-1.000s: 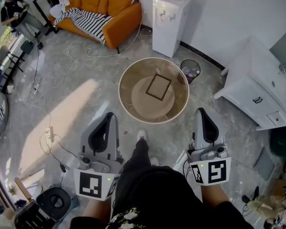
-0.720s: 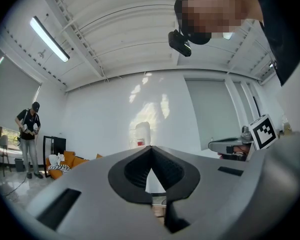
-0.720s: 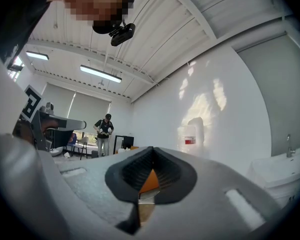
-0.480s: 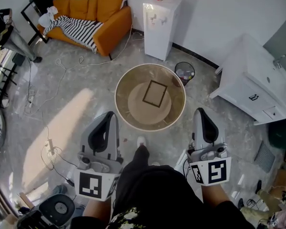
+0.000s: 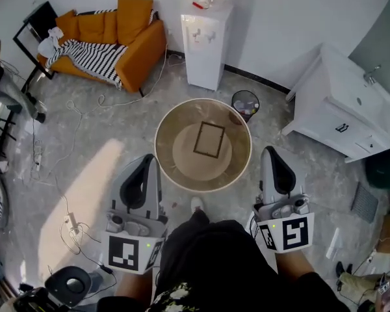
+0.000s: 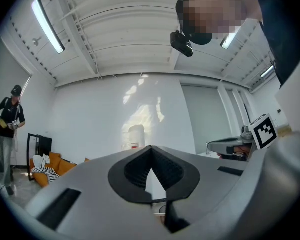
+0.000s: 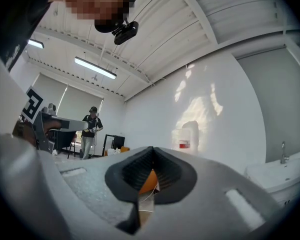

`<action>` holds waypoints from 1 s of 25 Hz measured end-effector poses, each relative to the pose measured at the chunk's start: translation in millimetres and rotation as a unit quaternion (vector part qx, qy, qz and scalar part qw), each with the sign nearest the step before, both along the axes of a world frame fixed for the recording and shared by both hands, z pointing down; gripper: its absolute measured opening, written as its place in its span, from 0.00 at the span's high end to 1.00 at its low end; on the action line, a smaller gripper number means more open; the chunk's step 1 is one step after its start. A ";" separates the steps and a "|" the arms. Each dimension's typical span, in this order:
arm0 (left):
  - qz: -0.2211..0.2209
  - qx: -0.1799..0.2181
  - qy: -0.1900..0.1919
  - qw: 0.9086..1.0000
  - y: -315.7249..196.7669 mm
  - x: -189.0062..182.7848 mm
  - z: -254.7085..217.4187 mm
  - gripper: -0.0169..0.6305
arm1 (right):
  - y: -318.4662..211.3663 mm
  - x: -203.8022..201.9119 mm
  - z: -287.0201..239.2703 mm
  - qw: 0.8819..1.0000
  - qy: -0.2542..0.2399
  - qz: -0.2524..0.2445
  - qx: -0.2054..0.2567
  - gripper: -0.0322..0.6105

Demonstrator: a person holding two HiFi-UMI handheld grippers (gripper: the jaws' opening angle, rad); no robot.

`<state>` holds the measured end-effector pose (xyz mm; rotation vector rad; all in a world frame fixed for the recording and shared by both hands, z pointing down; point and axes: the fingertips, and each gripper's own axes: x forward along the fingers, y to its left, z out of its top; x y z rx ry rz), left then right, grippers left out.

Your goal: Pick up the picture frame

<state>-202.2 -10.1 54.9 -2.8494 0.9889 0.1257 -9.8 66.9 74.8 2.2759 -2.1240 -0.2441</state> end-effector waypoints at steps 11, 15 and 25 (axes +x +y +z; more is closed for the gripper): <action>0.040 -0.012 -0.018 0.999 -32.2 20.9 21.6 0.96 | -32.4 0.5 16.0 1.000 0.001 0.027 -0.006 0.95; 0.038 -0.022 -0.020 0.999 -41.8 21.2 29.6 0.96 | -40.6 1.8 20.7 1.000 0.000 0.028 -0.007 0.95; 0.016 -0.017 -0.026 0.999 -57.2 46.9 32.6 0.96 | -60.5 38.0 23.0 1.000 -0.023 0.003 0.003 0.95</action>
